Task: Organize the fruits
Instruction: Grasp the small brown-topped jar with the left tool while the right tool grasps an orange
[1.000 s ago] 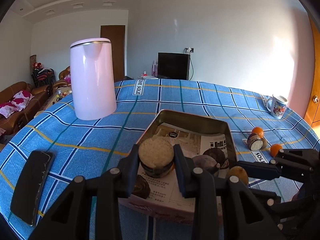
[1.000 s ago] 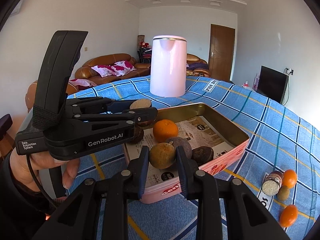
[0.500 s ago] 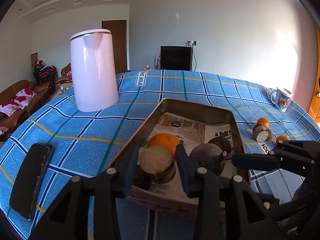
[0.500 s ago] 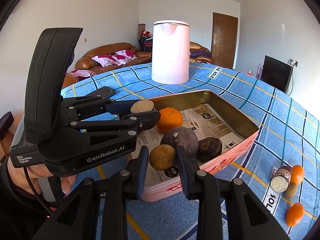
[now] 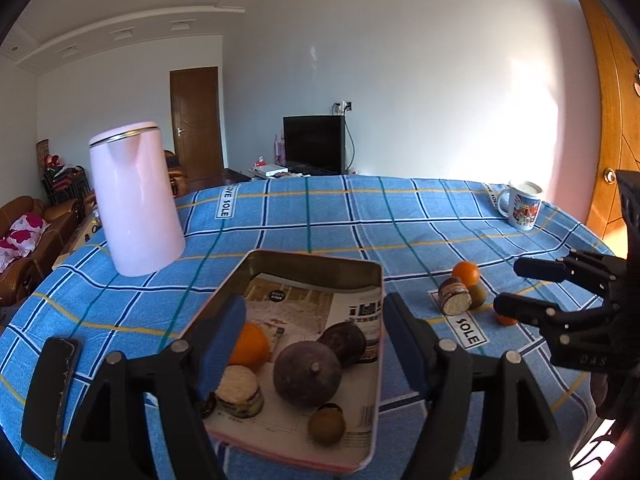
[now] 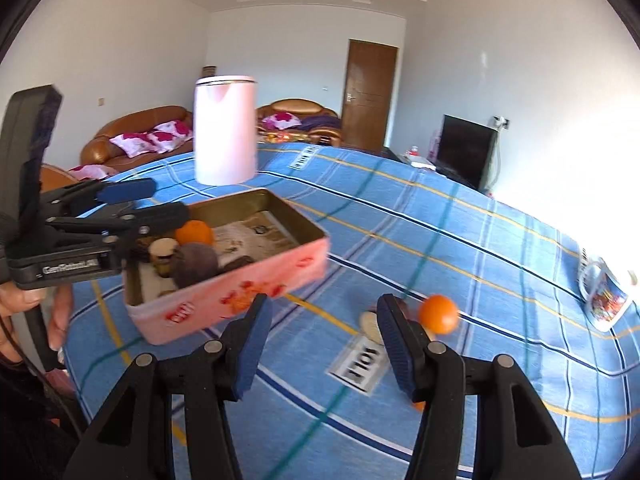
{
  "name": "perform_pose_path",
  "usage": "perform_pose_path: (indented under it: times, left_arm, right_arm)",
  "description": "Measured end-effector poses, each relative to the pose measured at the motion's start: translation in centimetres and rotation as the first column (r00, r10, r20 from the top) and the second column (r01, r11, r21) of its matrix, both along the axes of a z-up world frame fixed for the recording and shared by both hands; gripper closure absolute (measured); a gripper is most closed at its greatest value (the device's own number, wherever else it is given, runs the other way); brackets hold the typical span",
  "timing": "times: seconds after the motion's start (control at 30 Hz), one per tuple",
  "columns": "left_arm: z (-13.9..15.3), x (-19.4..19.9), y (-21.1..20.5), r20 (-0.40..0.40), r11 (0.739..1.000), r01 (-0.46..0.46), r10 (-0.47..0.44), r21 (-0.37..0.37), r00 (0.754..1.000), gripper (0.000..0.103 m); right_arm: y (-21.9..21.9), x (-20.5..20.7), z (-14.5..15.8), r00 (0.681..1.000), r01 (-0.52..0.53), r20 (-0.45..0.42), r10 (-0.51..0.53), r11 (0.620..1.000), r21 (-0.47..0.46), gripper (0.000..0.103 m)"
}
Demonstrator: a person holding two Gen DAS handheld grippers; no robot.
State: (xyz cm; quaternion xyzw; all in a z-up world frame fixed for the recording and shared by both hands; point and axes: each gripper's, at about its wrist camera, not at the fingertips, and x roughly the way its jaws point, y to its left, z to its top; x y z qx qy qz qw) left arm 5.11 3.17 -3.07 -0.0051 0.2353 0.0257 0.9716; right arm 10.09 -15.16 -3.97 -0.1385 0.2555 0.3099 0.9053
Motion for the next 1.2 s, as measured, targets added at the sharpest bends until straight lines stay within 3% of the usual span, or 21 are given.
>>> perform_pose_path:
  times: [0.1,0.23,0.5,0.73,0.8,1.0,1.2]
  left_arm:
    - [0.4,0.9,-2.1,-0.011,0.998,0.061,-0.061,0.001,0.998,0.030]
    - [0.5,2.4,-4.5,-0.037,0.993,0.118,-0.118,0.009,0.992,0.030]
    - [-0.2,4.9,-7.1,-0.085,0.986,0.167,-0.165,0.025,0.983,0.030]
    - [-1.5,6.5,-8.4,-0.129,0.984,0.177,-0.172,0.032,0.977,0.030]
    - [-1.7,6.9,-8.7,-0.137,0.984,0.176,-0.169,0.041,0.976,0.030]
    - [-2.1,8.0,-9.2,-0.161,0.983,0.184,-0.179,0.017,0.971,0.030]
    - [-3.2,9.8,-10.6,-0.216,0.978,0.209,-0.202,0.010,0.955,0.030]
  right_arm:
    - [-3.6,1.9,0.0,0.993,0.114,-0.040,-0.112,0.993,0.026,0.047]
    - [-5.7,3.3,-0.8,0.980,0.177,-0.097,-0.174,0.984,0.022,0.047]
    - [-5.3,4.5,-3.1,0.965,0.181,-0.190,-0.182,0.983,-0.022,0.048]
    - [-4.5,5.7,-4.5,0.953,0.138,-0.265,-0.150,0.988,-0.063,0.056]
    - [-4.4,6.2,-4.9,0.945,0.135,-0.291,-0.151,0.988,-0.077,0.064]
    - [-4.7,5.7,-4.0,0.956,0.166,-0.235,-0.177,0.984,-0.067,0.067]
    - [-6.2,7.5,-3.2,0.939,0.245,-0.241,-0.246,0.969,-0.033,0.067]
